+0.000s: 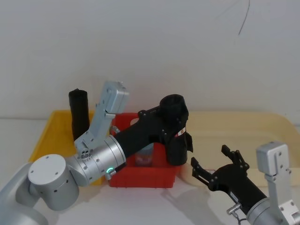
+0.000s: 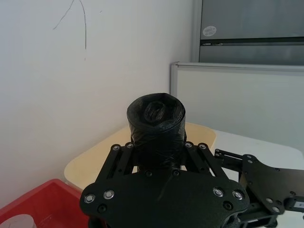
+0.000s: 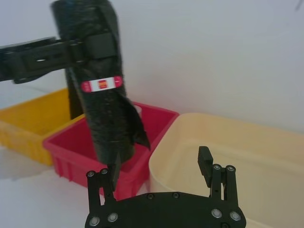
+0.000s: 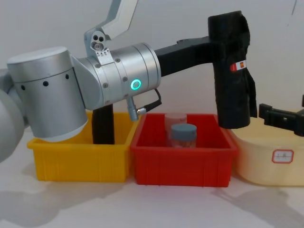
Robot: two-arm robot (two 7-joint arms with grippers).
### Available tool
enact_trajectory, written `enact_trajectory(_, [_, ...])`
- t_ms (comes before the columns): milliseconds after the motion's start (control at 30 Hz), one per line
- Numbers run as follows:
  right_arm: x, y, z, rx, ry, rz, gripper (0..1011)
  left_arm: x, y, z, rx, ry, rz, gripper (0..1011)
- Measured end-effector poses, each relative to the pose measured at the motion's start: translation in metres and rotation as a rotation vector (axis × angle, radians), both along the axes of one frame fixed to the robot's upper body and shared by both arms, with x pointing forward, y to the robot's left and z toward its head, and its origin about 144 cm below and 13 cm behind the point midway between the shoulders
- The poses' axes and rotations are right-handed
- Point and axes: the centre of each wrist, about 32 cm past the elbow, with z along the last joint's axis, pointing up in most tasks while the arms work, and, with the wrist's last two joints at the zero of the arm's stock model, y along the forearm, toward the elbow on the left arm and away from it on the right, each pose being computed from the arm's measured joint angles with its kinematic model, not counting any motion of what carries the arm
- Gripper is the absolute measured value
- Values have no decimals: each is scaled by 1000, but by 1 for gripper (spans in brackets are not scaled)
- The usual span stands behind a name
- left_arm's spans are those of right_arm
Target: Pick up the garbage bag with the one hand and transfer it to the other hand.
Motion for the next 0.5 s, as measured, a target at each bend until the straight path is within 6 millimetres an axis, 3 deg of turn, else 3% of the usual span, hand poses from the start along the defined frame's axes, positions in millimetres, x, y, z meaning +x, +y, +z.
enact_trajectory(500, [9, -1, 19, -78, -5, 188, 1001, 0, 0, 0, 1, 0, 1, 381])
